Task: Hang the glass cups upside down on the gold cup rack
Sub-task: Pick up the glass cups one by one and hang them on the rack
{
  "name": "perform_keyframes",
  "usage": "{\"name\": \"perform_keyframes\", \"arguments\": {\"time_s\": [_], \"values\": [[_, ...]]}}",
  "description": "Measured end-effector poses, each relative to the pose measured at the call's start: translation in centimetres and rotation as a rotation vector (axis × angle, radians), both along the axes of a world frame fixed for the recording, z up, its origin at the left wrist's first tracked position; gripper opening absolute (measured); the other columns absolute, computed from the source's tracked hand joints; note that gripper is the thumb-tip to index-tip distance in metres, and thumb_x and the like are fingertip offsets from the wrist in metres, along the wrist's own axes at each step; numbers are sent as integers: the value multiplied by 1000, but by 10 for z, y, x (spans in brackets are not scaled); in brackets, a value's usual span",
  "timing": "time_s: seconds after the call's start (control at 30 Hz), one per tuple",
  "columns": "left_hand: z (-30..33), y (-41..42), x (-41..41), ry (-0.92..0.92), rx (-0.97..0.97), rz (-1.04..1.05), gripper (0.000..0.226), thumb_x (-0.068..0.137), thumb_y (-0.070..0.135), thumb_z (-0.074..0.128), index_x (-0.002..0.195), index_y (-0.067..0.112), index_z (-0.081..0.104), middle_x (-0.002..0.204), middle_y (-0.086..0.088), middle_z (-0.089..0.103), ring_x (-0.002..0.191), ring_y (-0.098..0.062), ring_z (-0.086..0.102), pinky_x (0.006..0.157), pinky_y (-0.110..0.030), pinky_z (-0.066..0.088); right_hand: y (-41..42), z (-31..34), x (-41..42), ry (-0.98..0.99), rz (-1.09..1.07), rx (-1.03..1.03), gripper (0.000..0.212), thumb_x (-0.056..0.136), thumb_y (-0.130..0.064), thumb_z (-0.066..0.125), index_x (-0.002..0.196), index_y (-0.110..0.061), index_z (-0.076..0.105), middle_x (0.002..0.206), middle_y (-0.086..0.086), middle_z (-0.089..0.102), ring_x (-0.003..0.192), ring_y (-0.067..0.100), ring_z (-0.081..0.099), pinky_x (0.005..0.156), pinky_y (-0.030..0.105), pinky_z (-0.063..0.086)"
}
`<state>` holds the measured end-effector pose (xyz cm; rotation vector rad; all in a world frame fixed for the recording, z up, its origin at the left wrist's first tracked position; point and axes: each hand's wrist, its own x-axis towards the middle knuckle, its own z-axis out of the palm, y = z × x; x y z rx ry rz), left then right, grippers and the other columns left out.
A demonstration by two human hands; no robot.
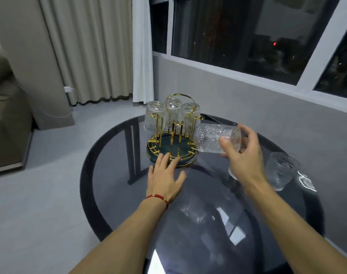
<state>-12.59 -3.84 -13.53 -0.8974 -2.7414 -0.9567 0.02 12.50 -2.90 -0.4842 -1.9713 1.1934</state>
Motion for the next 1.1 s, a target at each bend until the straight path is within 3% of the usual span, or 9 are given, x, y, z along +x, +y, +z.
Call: {"name": "perform_keyframes", "arguments": {"time_s": [0.17,0.4,0.7,1.1], "values": [[-6,6,0,67,-90,10,65,95,47,51,155,33,30,168,-4,20,157,-23,1,124,-56,14,-13,59,-43,44,25,181,74,86,-62,71,150,-32,49,143,-8,59,128,15,59,103,44,56],[-4,3,1,74,-71,-2,65,95,42,51,155,30,30,168,-5,20,157,-24,1,124,-57,15,-51,110,-120,-60,124,322,77,85,-53,78,151,-24,52,150,1,59,137,23,55,108,53,54],[-3,2,1,87,-35,8,62,92,39,51,152,27,36,165,-8,26,156,-27,5,121,-57,18,-68,91,-156,-247,156,441,80,83,-55,80,150,-19,57,152,4,62,141,28,56,116,53,46],[-4,2,0,143,-57,21,61,90,39,50,148,26,41,158,-8,34,154,-30,13,116,-56,26,-73,61,-164,-343,141,491,78,86,-57,76,150,-17,57,152,8,62,139,31,57,108,48,49]]}}
